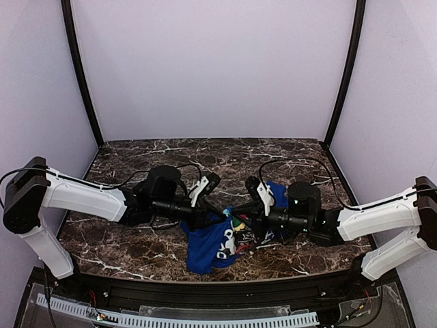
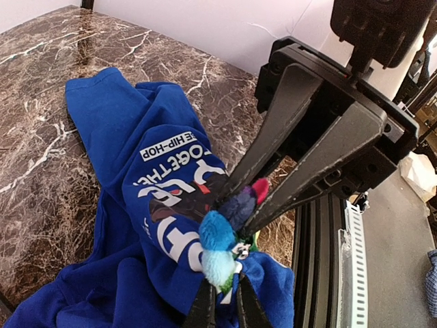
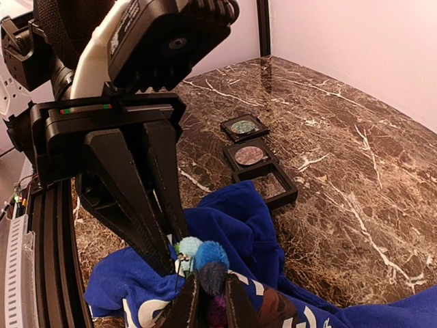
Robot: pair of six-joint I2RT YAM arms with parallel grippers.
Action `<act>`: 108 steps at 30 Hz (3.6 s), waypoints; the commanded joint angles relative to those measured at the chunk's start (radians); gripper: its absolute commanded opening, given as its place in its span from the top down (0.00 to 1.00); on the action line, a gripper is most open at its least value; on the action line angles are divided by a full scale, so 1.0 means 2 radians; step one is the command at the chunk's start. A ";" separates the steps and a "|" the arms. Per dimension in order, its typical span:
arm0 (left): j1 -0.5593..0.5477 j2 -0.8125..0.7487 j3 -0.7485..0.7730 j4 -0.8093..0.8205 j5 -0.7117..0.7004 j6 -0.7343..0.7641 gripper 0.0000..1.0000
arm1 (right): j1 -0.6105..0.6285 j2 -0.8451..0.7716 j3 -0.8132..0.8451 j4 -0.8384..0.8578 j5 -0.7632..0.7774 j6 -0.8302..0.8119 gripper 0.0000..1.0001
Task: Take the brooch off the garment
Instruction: Open the brooch on the crumpled clothing.
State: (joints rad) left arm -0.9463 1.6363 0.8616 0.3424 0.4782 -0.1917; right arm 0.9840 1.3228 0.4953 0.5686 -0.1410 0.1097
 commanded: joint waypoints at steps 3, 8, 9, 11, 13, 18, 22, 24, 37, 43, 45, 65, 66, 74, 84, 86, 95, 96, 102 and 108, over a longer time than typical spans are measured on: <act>-0.001 -0.011 0.005 0.019 -0.002 0.006 0.99 | -0.001 -0.024 -0.018 0.019 -0.018 0.017 0.85; -0.001 -0.015 -0.001 0.018 -0.008 0.010 0.99 | -0.008 -0.062 -0.040 0.024 -0.051 0.018 0.64; -0.002 -0.015 -0.001 0.019 -0.008 0.009 0.99 | -0.008 -0.067 -0.042 0.022 -0.052 0.016 0.59; -0.001 -0.016 -0.002 0.020 -0.005 0.009 0.99 | -0.008 -0.069 -0.043 0.018 -0.048 0.014 0.53; -0.001 -0.016 -0.002 0.021 -0.002 0.010 0.99 | -0.008 -0.064 -0.043 0.016 -0.043 0.014 0.53; -0.002 -0.016 -0.002 0.021 0.011 0.023 0.99 | -0.009 -0.041 -0.031 0.015 -0.030 0.020 0.49; -0.002 -0.020 -0.005 0.016 0.018 0.036 0.99 | -0.011 -0.034 -0.021 0.011 -0.029 0.022 0.45; -0.002 -0.022 -0.006 0.012 0.019 0.041 0.99 | -0.013 -0.028 -0.016 0.008 -0.035 0.022 0.45; -0.002 -0.026 -0.008 0.008 0.027 0.052 0.99 | -0.019 0.005 0.009 0.010 -0.059 0.025 0.72; -0.002 -0.029 -0.009 0.009 0.025 0.051 0.99 | -0.021 0.011 0.009 0.012 -0.064 0.025 0.88; -0.002 -0.028 -0.009 0.009 0.025 0.051 0.99 | -0.022 0.014 0.009 0.014 -0.067 0.025 0.91; -0.002 -0.023 -0.010 0.027 0.043 0.047 0.61 | -0.033 0.016 -0.010 0.068 -0.104 0.050 1.00; -0.002 -0.021 -0.010 0.028 0.044 0.047 0.61 | -0.034 0.015 -0.011 0.071 -0.106 0.052 1.00; -0.002 -0.013 -0.005 0.036 0.050 0.044 0.60 | -0.039 0.014 -0.015 0.086 -0.134 0.060 1.00; -0.002 0.001 0.005 0.049 0.065 0.038 0.86 | -0.042 0.015 -0.017 0.092 -0.146 0.064 1.00; -0.002 0.001 0.004 0.049 0.064 0.036 0.93 | -0.043 0.014 -0.018 0.092 -0.146 0.065 1.00; -0.002 -0.001 0.000 0.056 0.048 0.020 0.99 | -0.045 0.014 -0.023 0.089 -0.156 0.057 0.86; -0.002 -0.003 0.000 0.056 0.042 0.018 0.99 | -0.044 0.014 -0.024 0.088 -0.158 0.057 0.81; -0.002 -0.006 0.003 0.047 0.023 0.010 0.99 | -0.043 0.019 -0.024 0.086 -0.164 0.053 0.63; -0.002 -0.005 0.006 0.042 0.013 0.007 0.99 | -0.038 0.029 -0.014 0.071 -0.135 0.048 0.61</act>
State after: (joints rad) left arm -0.9466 1.6421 0.8501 0.4194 0.5289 -0.1661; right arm 0.9009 1.3594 0.4580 0.7101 -0.4473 0.2176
